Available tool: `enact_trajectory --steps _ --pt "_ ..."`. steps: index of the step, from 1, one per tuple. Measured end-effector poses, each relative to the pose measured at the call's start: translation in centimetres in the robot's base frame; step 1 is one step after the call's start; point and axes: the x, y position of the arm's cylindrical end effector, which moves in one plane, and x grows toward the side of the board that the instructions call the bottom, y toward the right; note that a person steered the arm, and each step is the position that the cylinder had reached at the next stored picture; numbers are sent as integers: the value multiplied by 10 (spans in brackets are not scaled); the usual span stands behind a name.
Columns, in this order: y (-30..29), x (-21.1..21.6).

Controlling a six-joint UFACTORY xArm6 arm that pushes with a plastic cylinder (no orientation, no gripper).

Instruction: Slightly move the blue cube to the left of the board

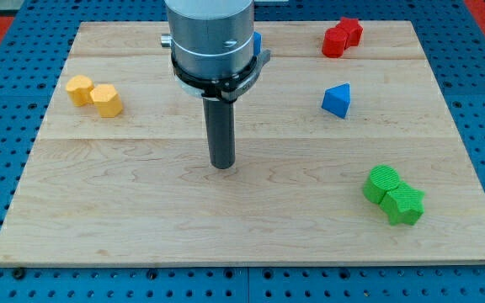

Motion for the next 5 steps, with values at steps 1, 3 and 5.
enact_trajectory --steps 1,3,5 --pt "3 1" --pt "21 1" --pt "86 3"
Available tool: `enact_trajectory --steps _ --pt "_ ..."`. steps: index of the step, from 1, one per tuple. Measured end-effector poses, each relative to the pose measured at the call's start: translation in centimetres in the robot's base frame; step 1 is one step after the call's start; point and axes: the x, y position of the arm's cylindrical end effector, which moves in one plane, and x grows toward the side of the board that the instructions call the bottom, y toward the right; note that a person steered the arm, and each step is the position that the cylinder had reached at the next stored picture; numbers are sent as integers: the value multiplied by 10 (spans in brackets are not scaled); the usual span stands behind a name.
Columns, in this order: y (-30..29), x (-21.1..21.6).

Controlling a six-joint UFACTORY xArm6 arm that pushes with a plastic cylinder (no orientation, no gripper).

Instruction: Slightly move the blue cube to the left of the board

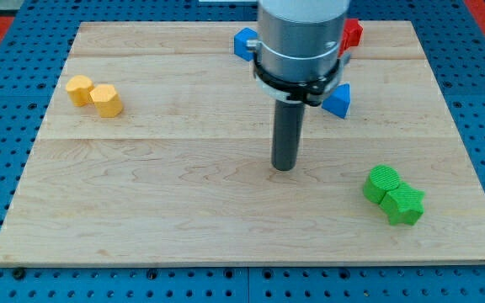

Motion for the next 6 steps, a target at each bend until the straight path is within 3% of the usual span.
enact_trajectory --steps 2,6 --pt "1 0" --pt "88 -60"
